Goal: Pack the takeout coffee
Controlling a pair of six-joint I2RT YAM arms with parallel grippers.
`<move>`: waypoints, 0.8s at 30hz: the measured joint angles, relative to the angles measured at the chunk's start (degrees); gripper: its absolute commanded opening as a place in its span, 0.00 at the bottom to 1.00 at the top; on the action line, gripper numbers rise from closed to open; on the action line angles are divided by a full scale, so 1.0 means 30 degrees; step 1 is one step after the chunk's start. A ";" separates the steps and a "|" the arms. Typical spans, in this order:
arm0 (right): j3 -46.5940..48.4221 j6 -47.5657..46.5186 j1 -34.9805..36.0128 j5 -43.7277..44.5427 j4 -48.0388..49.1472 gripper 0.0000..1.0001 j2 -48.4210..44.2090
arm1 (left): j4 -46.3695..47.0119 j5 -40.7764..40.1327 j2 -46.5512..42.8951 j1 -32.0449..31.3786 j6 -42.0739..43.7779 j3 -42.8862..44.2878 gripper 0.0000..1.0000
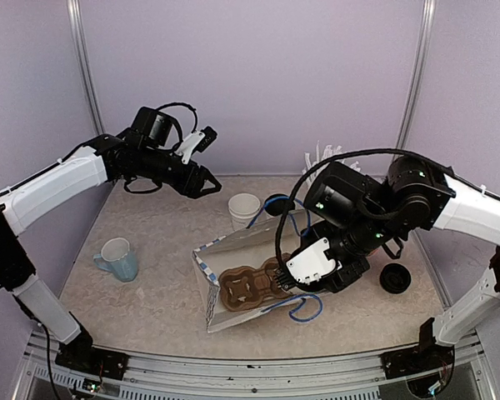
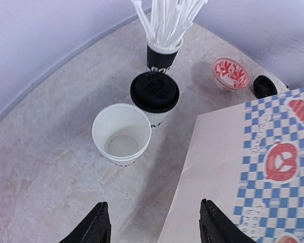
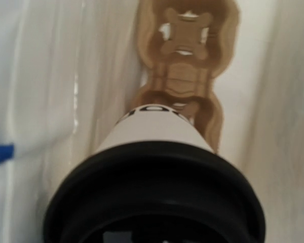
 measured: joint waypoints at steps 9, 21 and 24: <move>-0.1282 -0.0189 0.0525 0.0255 0.0969 0.48 -0.0306 | 0.1377 0.0903 0.1581 0.0233 -0.0678 -0.2047 0.56; -0.3548 -0.0845 0.0758 0.2645 0.4299 0.47 -0.0306 | 0.2368 0.3111 0.2929 -0.0131 -0.0729 -0.2980 0.53; -0.4299 -0.1217 0.0758 0.2878 0.4983 0.47 -0.0313 | 0.2433 0.3679 0.2987 -0.0350 -0.0546 -0.3169 0.53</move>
